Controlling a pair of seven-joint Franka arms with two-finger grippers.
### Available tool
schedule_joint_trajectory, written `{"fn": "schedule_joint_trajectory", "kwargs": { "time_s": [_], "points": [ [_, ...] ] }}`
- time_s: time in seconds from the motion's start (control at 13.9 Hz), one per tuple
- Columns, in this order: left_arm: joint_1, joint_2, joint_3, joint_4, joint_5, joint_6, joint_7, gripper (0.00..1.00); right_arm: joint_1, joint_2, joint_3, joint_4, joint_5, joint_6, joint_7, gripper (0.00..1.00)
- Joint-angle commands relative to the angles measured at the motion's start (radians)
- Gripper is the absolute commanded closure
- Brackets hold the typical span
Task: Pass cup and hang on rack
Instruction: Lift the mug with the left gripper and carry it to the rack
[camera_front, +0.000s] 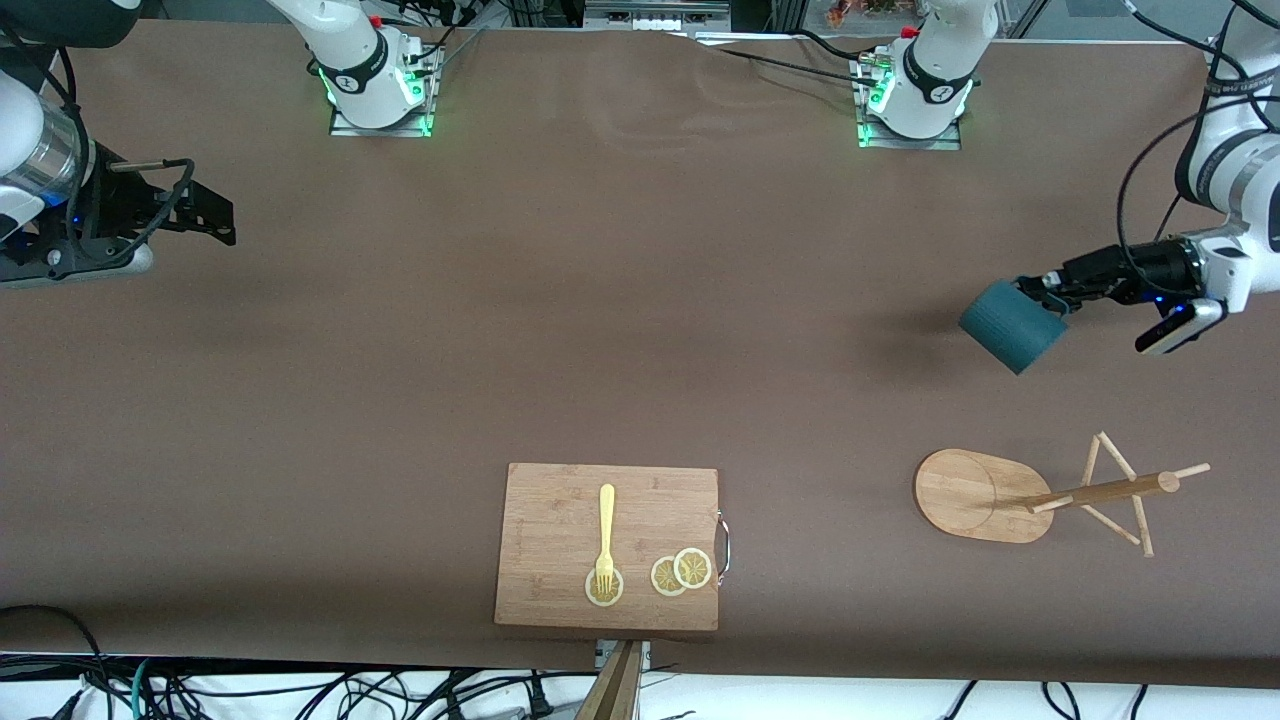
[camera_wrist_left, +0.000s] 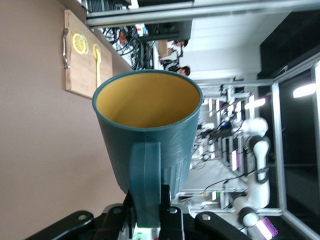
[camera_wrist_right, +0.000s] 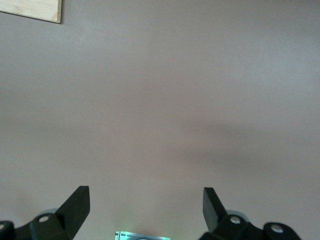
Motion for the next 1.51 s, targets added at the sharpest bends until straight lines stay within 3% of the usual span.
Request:
{"fn": "schedule_joint_trajectory", "kwargs": {
  "time_s": [0.0,0.65,1.44],
  "points": [
    [0.014,0.100,-0.009,0.115,-0.084,-0.039,-0.135,1.00,-0.010,-0.013,0.007,-0.007,-0.002,-0.007,-0.011,0.01],
    [0.067,0.323,-0.021,0.248,-0.254,-0.166,-0.184,1.00,-0.010,-0.018,0.007,-0.003,-0.003,0.001,-0.009,0.00],
    [0.077,0.455,-0.042,0.314,-0.409,-0.189,-0.164,1.00,-0.010,-0.016,0.005,-0.003,0.001,-0.001,-0.008,0.01]
  ]
}}
